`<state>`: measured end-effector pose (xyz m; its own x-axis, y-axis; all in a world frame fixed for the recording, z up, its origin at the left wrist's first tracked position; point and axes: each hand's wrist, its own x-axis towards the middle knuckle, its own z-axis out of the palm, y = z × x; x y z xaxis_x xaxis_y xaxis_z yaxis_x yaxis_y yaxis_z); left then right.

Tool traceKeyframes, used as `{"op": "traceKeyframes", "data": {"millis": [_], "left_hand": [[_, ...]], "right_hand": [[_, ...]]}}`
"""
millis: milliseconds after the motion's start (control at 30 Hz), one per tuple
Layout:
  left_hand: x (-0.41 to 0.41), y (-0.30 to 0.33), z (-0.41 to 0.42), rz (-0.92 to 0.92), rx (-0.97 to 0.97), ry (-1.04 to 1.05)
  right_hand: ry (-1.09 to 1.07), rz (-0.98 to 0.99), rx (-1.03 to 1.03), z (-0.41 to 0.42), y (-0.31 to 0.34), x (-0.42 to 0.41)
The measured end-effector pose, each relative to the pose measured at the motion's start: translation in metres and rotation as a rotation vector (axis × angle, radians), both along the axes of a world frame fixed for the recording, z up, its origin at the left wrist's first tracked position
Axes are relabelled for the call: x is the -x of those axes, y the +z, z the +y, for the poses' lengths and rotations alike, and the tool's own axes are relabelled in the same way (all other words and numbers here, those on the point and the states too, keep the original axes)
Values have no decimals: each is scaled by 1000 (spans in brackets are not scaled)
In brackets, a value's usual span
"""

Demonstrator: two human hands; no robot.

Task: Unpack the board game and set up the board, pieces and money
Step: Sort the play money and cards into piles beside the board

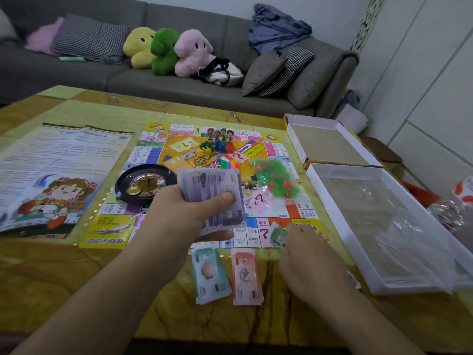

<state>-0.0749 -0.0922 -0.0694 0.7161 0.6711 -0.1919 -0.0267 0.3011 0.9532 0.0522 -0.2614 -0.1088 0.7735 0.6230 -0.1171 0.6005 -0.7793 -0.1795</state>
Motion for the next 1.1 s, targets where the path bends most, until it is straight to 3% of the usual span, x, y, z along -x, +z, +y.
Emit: {"op": "traceKeyframes", "data": {"millis": [133, 233, 333, 467, 633, 767, 833, 1000, 1100], "left_hand": [[7, 5, 16, -37, 27, 56], [11, 6, 23, -63, 26, 84], [19, 7, 27, -71, 17, 91], [28, 9, 31, -65, 5, 86], [40, 12, 38, -86, -11, 89], [45, 14, 43, -96, -22, 95], [45, 14, 44, -96, -23, 96], [44, 13, 44, -92, -17, 97], [44, 13, 44, -84, -22, 96]], "right_hand": [[-71, 211, -342, 13, 7, 7], [-64, 372, -468, 30, 14, 30], [-44, 532, -487, 53, 11, 59], [0, 580, -428, 78, 5, 89], [62, 377, -337, 94, -9, 111], [363, -18, -97, 93, -7, 121], [437, -117, -20, 92, -4, 123], [466, -126, 6, 88, 5, 117], [556, 29, -46, 82, 15, 94]]}}
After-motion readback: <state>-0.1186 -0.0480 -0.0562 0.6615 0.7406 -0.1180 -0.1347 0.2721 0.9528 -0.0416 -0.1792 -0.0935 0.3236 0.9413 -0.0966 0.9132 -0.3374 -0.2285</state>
